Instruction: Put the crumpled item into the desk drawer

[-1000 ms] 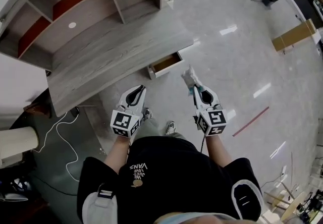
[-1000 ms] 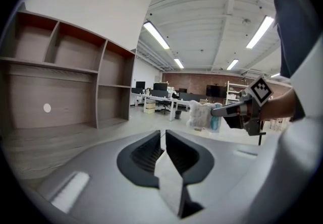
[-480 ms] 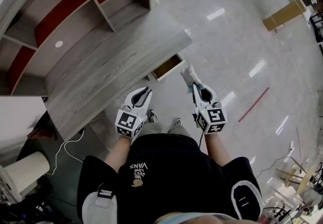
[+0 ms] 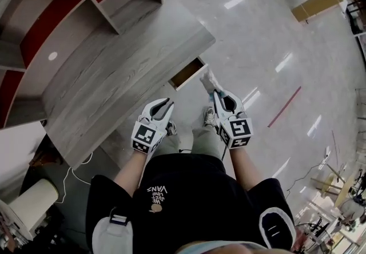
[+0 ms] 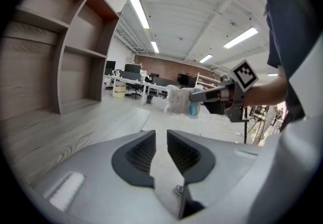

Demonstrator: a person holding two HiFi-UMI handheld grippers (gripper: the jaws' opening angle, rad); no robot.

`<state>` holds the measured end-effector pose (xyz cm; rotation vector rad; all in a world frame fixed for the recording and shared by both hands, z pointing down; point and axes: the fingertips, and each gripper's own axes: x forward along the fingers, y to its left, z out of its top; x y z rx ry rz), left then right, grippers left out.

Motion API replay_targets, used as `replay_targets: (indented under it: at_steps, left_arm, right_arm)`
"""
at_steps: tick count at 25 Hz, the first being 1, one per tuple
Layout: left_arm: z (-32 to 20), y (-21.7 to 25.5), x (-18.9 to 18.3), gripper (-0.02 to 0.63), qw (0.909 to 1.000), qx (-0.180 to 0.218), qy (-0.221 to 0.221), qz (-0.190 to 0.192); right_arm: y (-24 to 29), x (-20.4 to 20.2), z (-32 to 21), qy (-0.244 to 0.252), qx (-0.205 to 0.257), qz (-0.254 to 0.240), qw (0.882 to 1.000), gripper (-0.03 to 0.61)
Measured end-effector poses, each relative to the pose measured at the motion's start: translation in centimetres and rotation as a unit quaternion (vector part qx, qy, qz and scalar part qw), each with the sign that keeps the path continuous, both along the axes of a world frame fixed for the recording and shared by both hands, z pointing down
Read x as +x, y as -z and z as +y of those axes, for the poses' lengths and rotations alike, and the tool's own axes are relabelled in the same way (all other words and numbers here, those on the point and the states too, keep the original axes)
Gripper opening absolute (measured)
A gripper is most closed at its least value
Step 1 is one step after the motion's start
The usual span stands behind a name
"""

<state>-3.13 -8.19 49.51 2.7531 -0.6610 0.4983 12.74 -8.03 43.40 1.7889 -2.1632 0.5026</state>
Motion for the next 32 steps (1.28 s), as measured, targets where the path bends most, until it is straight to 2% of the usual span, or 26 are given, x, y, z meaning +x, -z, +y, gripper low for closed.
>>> replay_targets:
  at_steps: [6, 13, 21, 27, 32]
  left_arm:
    - [-0.8, -3.7, 0.9, 0.089, 0.9986, -0.029, 0.040, -0.021]
    - [-2.5, -7.1, 1.8, 0.131, 0.9928, -0.062, 0.100, -0.024]
    - [-2.8, -11.9, 2.3, 0.166, 0.9857, -0.086, 0.140, -0.038]
    - [-3.7, -14.1, 2.5, 0.167, 0.9844, -0.079, 0.151, -0.041]
    - [-4.3, -15.6, 2.8, 0.193, 0.9844, -0.070, 0.153, -0.054]
  right_arm:
    - [-2.4, 0.8, -2.4, 0.068, -0.016, 0.032, 0.997, 0.040]
    - [-5.8, 1.0, -4.8, 0.154, -0.035, 0.066, 0.985, 0.040]
    - [-9.5, 0.5, -7.0, 0.256, -0.044, 0.123, 0.958, 0.040]
    - [-11.0, -1.1, -8.3, 0.323, -0.055, 0.170, 0.929, 0.040]
    - [-12.5, -2.0, -8.9, 0.359, -0.035, 0.192, 0.913, 0.040]
